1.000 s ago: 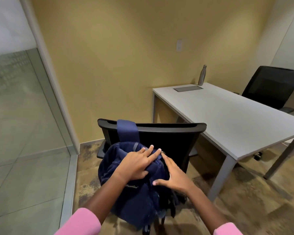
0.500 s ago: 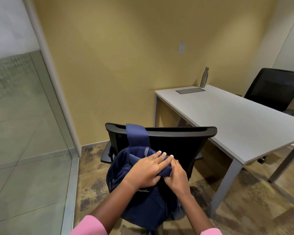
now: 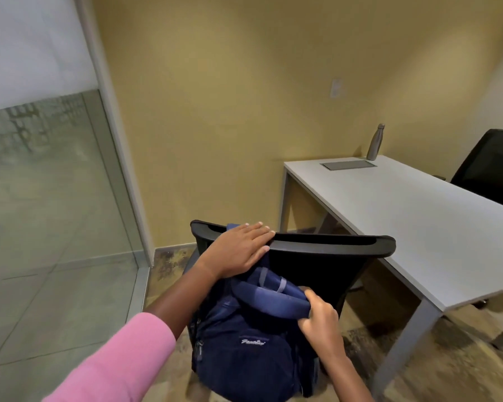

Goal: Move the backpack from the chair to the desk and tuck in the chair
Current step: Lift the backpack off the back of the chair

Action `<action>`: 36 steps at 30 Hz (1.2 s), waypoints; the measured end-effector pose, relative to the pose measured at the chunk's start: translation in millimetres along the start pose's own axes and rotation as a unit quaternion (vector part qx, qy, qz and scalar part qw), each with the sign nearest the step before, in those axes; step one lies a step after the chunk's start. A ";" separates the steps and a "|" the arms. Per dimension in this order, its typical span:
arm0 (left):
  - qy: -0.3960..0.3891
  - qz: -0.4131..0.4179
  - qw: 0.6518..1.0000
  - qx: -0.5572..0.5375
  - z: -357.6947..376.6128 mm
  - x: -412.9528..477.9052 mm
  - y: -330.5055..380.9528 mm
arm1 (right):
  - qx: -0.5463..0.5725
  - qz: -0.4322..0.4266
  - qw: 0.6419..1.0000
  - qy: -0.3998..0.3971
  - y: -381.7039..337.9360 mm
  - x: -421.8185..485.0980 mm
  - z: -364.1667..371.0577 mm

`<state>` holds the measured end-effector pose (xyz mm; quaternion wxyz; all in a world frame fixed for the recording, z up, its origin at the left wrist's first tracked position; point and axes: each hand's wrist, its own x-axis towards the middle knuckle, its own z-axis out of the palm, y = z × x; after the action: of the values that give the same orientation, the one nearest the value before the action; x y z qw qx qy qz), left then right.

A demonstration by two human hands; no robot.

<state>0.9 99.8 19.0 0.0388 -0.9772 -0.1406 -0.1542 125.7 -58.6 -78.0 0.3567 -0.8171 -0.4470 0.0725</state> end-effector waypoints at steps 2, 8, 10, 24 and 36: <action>-0.004 0.001 1.000 -0.006 0.8 4.8 2.7 | -0.005 0.007 1.000 -0.006 3.5 1.5 -4.5; -0.028 0.044 0.998 -0.026 1.5 15.4 1.0 | -0.005 0.042 0.999 -0.003 13.1 1.9 -16.1; -0.036 0.045 0.997 -0.043 0.4 19.0 -0.6 | 0.001 0.057 0.998 0.006 13.4 -1.2 -21.4; -0.029 0.066 0.993 -0.096 -11.4 12.1 -28.5 | -0.022 0.107 0.988 0.113 -16.7 -30.6 -34.0; 0.072 0.021 0.985 -0.158 -11.9 -35.3 -83.4 | -0.063 0.068 0.984 0.150 -67.4 -22.8 -18.8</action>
<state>-58.7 168.9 22.0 -0.1027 -0.9601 -0.0911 -0.2437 74.8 -62.9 -25.1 0.3616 -0.8681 -0.3354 -0.0557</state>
